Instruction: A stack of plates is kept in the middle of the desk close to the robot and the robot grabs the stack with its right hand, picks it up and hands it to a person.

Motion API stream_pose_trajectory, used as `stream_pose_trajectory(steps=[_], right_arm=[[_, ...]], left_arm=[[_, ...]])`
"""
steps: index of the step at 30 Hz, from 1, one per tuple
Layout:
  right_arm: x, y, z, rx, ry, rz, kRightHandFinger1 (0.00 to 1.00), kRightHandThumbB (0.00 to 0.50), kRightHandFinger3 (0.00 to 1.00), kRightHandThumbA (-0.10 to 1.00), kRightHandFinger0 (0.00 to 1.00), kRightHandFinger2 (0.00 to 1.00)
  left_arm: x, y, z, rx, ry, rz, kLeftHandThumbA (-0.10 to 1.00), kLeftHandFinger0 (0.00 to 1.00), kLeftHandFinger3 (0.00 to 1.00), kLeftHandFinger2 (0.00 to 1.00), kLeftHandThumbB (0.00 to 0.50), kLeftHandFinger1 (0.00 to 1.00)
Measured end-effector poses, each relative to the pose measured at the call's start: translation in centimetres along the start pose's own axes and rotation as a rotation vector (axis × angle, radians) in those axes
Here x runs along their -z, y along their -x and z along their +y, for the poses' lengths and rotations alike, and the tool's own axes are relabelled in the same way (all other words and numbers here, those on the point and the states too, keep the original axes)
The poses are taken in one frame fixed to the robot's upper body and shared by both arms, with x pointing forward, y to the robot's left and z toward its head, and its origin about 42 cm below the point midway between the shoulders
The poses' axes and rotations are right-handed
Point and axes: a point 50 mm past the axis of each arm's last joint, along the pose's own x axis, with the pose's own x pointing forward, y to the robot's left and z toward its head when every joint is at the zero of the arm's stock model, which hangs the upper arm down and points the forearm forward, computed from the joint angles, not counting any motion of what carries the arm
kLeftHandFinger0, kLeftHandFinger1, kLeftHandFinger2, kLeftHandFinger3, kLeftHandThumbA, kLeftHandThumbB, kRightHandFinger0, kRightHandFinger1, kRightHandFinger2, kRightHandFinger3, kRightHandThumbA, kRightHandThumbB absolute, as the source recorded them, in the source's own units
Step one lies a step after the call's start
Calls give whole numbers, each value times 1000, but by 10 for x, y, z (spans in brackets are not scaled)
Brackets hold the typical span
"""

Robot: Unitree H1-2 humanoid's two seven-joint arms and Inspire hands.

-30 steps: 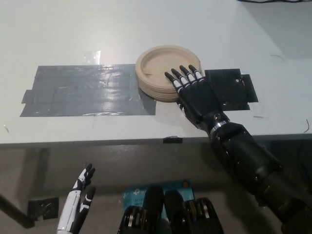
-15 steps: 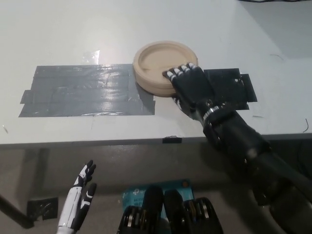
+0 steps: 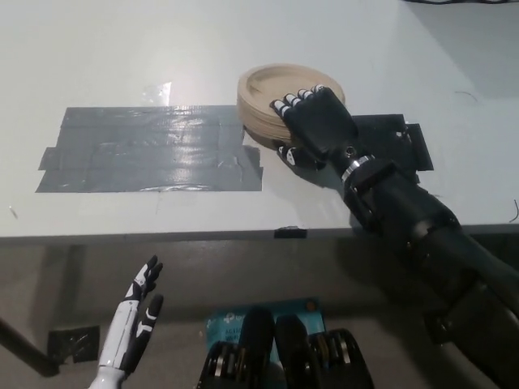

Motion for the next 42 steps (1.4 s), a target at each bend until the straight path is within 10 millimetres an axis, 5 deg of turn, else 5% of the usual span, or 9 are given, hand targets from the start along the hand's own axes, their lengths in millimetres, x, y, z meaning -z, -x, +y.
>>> stream_pose_trajectory(steps=[7,11,16,22,23,27,36,39,42], right_arm=[[22,10,-1,61,13,7,191,256,179,-100,0,734],[35,15,-5,94,25,6,161,316,173,-100,0,658],[59,16,-29,196,57,-15,164,252,98,-100,0,717],[73,15,-71,354,64,-51,106,258,96,-100,0,721],[73,16,-73,364,62,-54,54,174,84,-100,0,730],[66,27,-85,434,39,-88,108,287,124,-100,0,801],[45,60,-103,527,-17,-161,3,330,189,-100,0,401],[40,66,-112,549,-21,-182,0,325,287,-100,0,111],[30,70,-131,589,-22,-226,0,305,123,-100,0,203]], left_arm=[[0,0,1,7,-8,0,1000,1000,1000,1000,372,1000],[0,-1,2,12,-11,-1,1000,1000,1000,1000,384,1000],[0,-2,3,13,-13,-4,1000,1000,1000,1000,384,1000],[0,-2,2,15,-14,-3,1000,1000,1000,1000,377,1000],[0,-2,2,15,-14,-3,1000,1000,1000,1000,371,1000],[0,-1,2,15,-14,-1,1000,1000,1000,1000,367,1000],[2,1,2,17,-15,5,1000,1000,1000,1000,372,1000],[3,3,1,18,-15,10,1000,1000,1000,1000,373,1000],[4,7,1,18,-15,16,1000,1000,1000,1000,367,1000]])
